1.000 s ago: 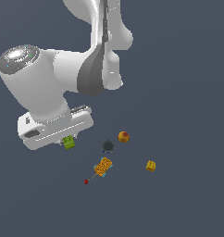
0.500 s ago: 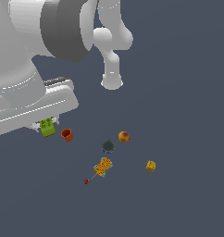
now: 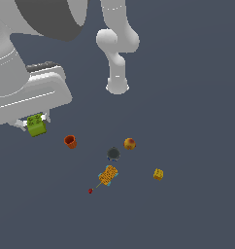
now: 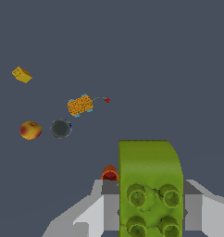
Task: Pick up a designated object from a clutter of objects.
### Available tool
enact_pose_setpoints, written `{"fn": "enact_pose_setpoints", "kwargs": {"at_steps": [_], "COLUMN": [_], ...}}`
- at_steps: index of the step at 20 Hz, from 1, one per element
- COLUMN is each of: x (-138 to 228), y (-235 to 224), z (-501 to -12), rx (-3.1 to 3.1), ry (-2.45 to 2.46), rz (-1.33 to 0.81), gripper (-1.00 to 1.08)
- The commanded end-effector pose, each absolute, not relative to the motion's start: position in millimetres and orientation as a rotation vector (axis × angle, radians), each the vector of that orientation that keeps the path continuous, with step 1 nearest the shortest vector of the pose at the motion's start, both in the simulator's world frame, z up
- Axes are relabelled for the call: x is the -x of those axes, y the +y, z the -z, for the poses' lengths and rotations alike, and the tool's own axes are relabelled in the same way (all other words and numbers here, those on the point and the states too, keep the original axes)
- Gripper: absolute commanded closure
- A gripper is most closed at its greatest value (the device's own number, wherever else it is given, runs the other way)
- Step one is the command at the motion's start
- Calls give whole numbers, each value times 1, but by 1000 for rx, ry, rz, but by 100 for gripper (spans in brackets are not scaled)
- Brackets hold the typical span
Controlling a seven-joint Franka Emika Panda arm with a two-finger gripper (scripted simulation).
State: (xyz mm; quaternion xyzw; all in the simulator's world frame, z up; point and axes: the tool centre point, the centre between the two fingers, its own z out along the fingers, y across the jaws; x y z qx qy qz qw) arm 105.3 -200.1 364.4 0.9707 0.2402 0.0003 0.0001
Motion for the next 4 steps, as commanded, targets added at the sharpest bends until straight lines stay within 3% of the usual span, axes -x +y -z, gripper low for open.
{"fn": "enact_pose_setpoints", "kwargs": {"at_steps": [1,4], "x": [-106,-106], "y": [-201,-202], "z": [-368,-370], "rx": [-3050,-3050], "ry": [755,755], "rz": [0,0], "gripper": [108,108]}}
